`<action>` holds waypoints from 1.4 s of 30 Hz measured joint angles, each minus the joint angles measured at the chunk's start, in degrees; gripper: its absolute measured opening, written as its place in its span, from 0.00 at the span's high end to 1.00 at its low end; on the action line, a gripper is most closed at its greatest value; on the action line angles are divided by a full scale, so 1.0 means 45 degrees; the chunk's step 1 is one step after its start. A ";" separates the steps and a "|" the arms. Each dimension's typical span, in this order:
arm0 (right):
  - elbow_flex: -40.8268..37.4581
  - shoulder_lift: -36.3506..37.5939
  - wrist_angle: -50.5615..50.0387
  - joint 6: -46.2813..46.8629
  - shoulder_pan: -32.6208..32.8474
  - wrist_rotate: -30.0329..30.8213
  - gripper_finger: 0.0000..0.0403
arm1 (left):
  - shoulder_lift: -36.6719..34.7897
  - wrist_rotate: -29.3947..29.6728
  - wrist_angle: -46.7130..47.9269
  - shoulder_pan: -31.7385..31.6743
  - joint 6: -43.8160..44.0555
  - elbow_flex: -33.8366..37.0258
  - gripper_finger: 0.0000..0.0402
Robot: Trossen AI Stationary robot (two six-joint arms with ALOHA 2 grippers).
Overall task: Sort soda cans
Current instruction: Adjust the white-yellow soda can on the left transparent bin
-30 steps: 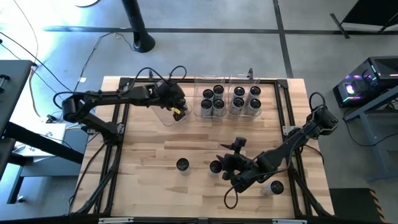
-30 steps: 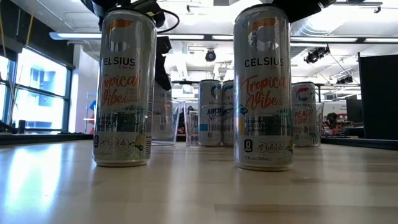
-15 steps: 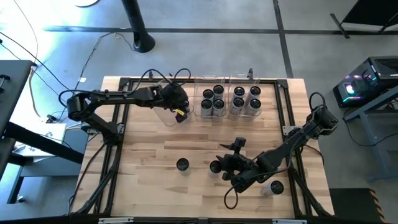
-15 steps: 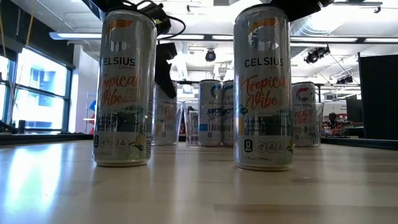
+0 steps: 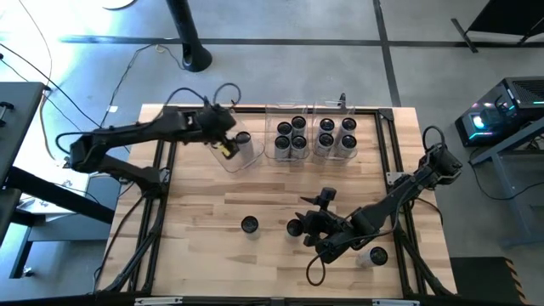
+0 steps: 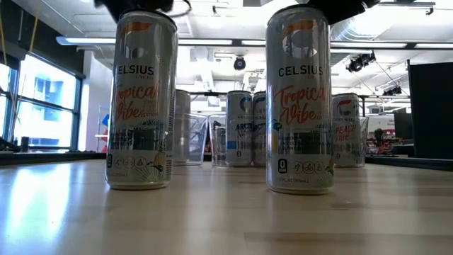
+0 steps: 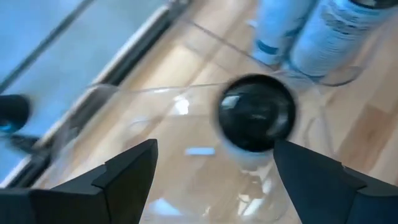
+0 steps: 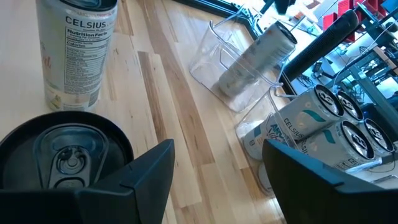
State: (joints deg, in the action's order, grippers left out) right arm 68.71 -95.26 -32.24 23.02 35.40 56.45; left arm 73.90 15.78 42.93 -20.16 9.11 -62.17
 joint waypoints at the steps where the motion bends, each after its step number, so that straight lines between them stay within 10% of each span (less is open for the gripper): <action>1: 0.0000 0.0000 0.0003 0.0002 0.0003 0.0000 0.41 | -0.0303 0.0242 0.0248 0.0051 0.0144 -0.0006 0.22; 15: 0.0000 0.0000 0.0042 -0.0122 -0.0002 0.0000 0.41 | -0.1687 0.0183 0.0705 0.1029 -0.0762 0.1558 0.27; 25: 0.0000 -0.0005 0.0165 -0.0261 -0.0036 0.0000 0.41 | -0.1587 -0.1123 -0.3519 0.0688 -0.3375 0.4289 0.27; 42: 0.0000 -0.0005 0.0674 -0.0562 -0.0036 -0.0010 0.41 | 0.0629 -0.3742 -0.5929 -0.0220 -0.3069 0.4302 0.27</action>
State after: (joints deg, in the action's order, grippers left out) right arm 68.71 -95.29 -29.21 20.49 35.24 56.40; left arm 76.73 -1.06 16.25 -21.15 -4.69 -42.81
